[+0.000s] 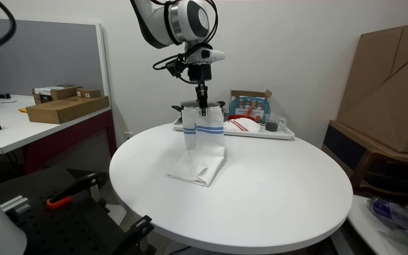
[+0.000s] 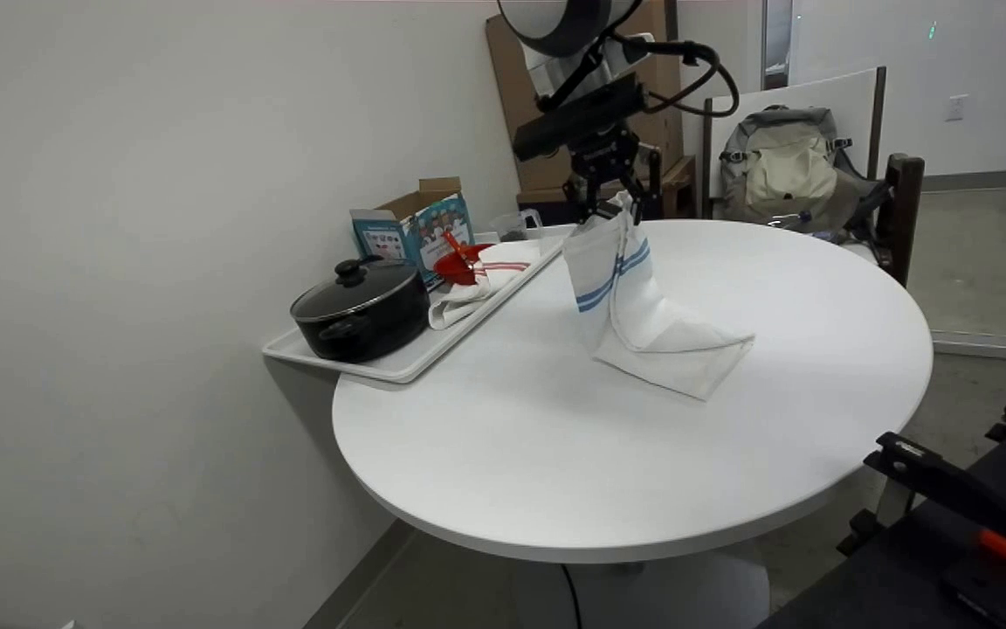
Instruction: Fold the towel
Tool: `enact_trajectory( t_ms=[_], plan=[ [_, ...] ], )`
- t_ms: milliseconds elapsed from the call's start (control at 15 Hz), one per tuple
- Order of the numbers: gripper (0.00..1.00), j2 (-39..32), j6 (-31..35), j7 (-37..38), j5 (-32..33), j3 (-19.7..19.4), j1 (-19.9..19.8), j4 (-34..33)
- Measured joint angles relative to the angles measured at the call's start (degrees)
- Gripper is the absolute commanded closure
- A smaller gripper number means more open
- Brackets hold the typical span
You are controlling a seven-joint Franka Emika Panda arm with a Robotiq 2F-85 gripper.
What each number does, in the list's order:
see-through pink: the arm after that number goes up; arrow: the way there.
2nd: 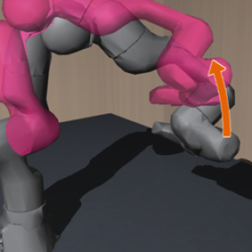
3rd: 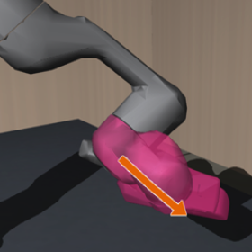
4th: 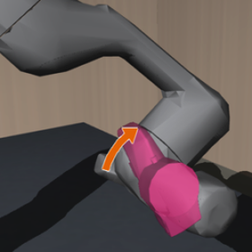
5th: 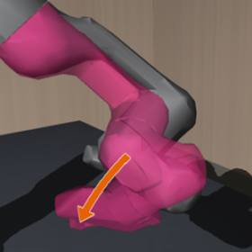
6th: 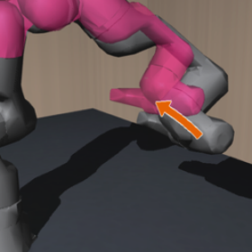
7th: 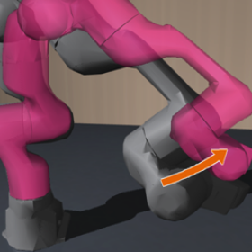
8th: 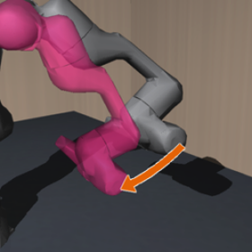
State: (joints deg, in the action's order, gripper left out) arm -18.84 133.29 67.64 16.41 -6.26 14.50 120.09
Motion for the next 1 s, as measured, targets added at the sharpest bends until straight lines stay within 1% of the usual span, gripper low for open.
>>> enact_trajectory(
  t_ms=[133,333,467,733,1000],
  plan=[
    [0.96,0.9,1.0,-0.5,1.6,0.3,-0.6,2.1],
    [0.93,0.5,2.4,-1.1,4.8,0.5,-1.1,4.9],
    [0.93,-0.9,3.1,-1.1,8.1,0.4,-1.2,6.2],
    [0.94,-5.5,4.6,-1.8,16.3,-0.5,-1.3,7.2],
    [0.93,-9.0,4.9,-8.6,21.0,-0.9,-2.7,7.6]
  ],
)
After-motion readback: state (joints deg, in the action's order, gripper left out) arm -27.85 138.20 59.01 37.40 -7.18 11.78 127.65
